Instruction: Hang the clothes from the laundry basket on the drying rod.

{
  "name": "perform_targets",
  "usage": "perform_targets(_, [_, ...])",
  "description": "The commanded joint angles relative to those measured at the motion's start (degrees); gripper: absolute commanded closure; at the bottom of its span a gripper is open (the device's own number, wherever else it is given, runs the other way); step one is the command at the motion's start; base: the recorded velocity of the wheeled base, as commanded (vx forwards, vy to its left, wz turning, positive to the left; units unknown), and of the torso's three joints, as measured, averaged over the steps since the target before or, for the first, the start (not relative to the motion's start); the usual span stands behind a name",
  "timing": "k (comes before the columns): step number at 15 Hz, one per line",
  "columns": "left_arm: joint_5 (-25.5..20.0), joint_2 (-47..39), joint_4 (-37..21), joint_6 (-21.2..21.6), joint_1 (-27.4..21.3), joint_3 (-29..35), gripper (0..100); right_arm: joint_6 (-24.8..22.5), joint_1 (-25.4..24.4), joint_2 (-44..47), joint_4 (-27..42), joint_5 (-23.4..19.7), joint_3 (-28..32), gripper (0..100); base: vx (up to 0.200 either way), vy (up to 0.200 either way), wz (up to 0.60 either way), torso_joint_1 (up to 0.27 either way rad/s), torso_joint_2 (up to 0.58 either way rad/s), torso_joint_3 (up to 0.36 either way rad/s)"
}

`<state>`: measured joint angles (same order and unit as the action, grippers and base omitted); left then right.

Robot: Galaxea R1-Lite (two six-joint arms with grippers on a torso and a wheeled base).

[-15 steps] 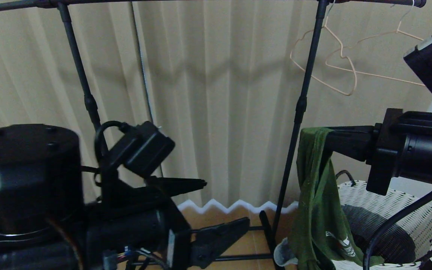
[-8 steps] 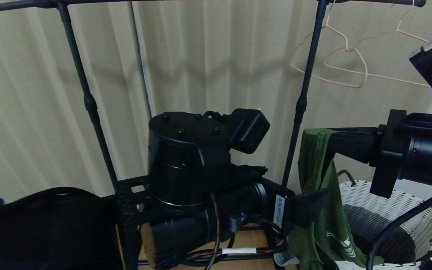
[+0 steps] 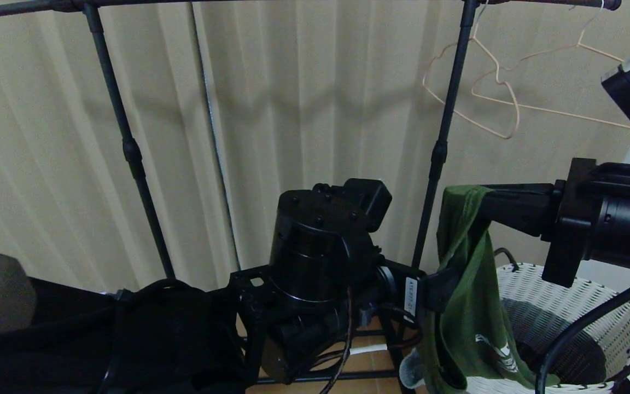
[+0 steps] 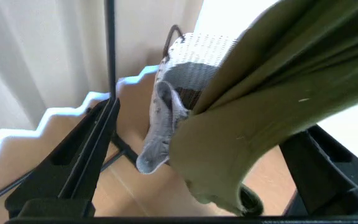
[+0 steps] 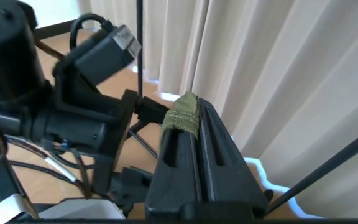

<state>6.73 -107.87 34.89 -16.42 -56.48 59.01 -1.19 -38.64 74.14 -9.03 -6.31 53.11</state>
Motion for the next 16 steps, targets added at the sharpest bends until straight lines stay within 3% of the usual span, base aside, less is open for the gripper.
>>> perform_targets(1, [1.4,-0.5,-0.3,0.1,0.1,-0.2,0,-0.1,0.0,-0.5,0.0,0.0,0.0,100,0.000,0.000,0.00,0.000,0.00,0.000])
perform_targets(6, [2.5,-1.1,-5.3,2.2,0.0,-4.1,0,-0.1,0.0,-1.6,0.0,0.0,0.6,100,0.000,0.000,0.00,0.000,0.00,0.000])
perform_targets(7, [5.1,-1.7,-7.8,3.1,-0.3,-4.1,0,0.0,0.0,-2.4,0.0,-0.1,0.3,100,0.000,0.000,0.00,0.000,0.00,0.000])
perform_targets(15, [6.8,-2.3,-8.3,3.1,-0.4,-8.2,0,-0.1,0.0,-4.2,0.0,0.1,0.1,100,0.000,0.000,0.00,0.000,0.00,0.000])
perform_targets(16, [7.7,-2.3,-8.4,3.1,-0.4,-8.2,100,-0.1,0.0,-4.2,0.0,0.1,0.1,100,0.000,0.000,0.00,0.000,0.00,0.000])
